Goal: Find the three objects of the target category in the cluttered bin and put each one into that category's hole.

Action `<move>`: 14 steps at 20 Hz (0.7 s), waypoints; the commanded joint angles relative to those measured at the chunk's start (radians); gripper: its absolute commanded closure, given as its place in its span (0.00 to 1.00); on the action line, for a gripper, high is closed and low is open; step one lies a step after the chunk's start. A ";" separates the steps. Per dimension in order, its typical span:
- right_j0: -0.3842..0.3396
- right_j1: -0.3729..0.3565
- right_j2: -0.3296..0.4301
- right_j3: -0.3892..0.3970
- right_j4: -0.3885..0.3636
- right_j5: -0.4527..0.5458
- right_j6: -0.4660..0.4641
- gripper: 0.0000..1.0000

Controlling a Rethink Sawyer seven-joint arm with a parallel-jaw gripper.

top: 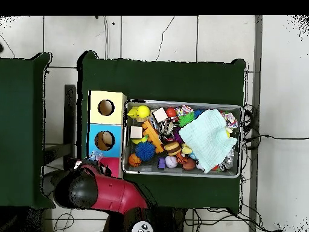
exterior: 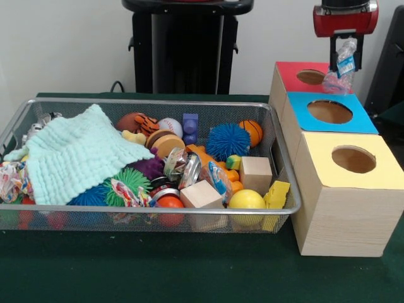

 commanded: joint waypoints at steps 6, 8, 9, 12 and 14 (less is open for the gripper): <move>-0.049 0.127 0.047 -0.128 0.059 -0.116 0.242 1.00; -0.051 0.119 0.045 -0.124 0.058 -0.114 0.242 1.00; -0.054 0.118 0.046 -0.124 0.059 -0.112 0.242 1.00; -0.060 0.114 0.042 -0.135 0.060 -0.087 0.231 1.00; -0.048 0.113 0.022 -0.155 0.069 -0.056 0.233 1.00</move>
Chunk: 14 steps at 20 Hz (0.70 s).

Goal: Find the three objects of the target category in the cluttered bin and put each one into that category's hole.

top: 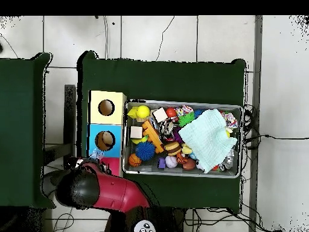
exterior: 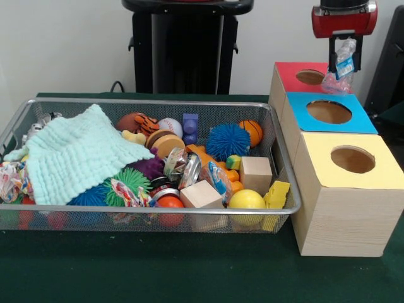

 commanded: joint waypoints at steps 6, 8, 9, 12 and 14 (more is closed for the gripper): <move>0.009 0.095 -0.033 -0.189 0.085 0.017 0.256 1.00; 0.026 0.088 -0.052 -0.198 0.086 0.038 0.264 1.00; 0.033 0.087 -0.060 -0.204 0.085 0.047 0.266 1.00; 0.046 0.095 -0.073 -0.223 0.091 0.068 0.267 1.00; 0.057 0.105 -0.087 -0.241 0.095 0.083 0.268 1.00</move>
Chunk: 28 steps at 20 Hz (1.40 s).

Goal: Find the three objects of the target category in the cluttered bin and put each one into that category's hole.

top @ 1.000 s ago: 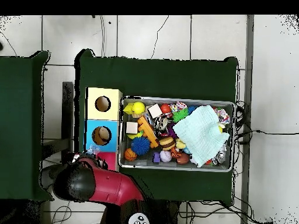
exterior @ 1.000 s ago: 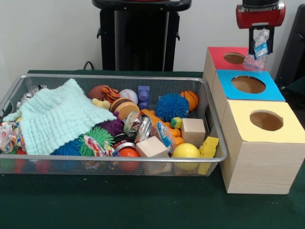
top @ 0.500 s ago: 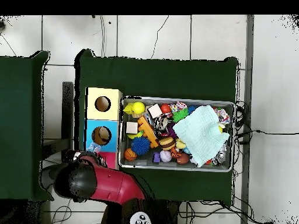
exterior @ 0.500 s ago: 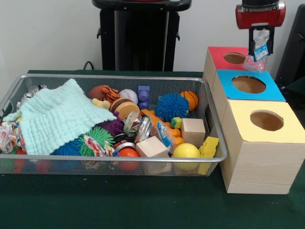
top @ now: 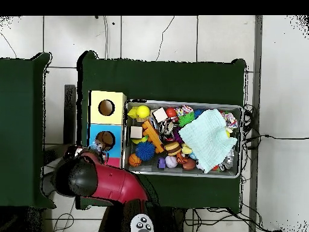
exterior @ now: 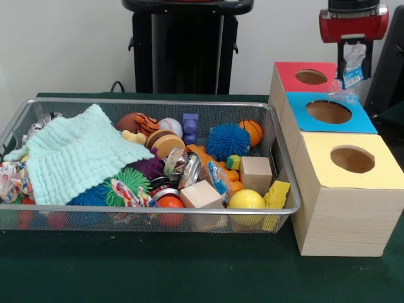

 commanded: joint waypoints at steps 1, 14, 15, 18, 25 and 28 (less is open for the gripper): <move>0.012 0.076 -0.033 -0.145 0.063 0.071 0.265 1.00; 0.010 0.078 -0.090 -0.232 0.042 0.231 0.249 1.00; 0.003 0.073 -0.087 -0.226 0.041 0.231 0.240 1.00; -0.037 0.054 -0.061 -0.188 0.038 0.219 0.196 1.00; -0.087 0.049 -0.023 -0.131 0.020 0.142 0.149 1.00; -0.097 0.055 -0.017 -0.130 0.007 0.126 0.141 1.00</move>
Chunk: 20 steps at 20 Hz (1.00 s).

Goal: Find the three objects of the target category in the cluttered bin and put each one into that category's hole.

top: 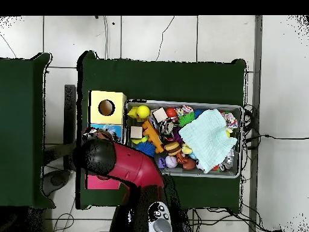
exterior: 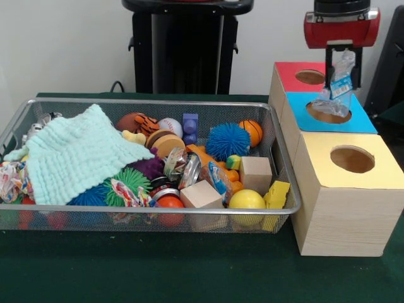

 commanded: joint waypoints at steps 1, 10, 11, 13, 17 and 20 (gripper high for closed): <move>-0.055 0.009 0.054 0.017 -0.014 -0.001 0.141 1.00; -0.047 0.057 0.069 0.028 -0.033 -0.100 0.159 1.00; -0.047 0.064 0.076 0.034 -0.035 -0.123 0.163 1.00; -0.040 0.086 0.088 0.045 -0.037 -0.177 0.181 1.00; -0.047 0.120 0.120 0.061 -0.040 -0.254 0.199 1.00; -0.046 0.130 0.127 0.070 -0.045 -0.284 0.203 1.00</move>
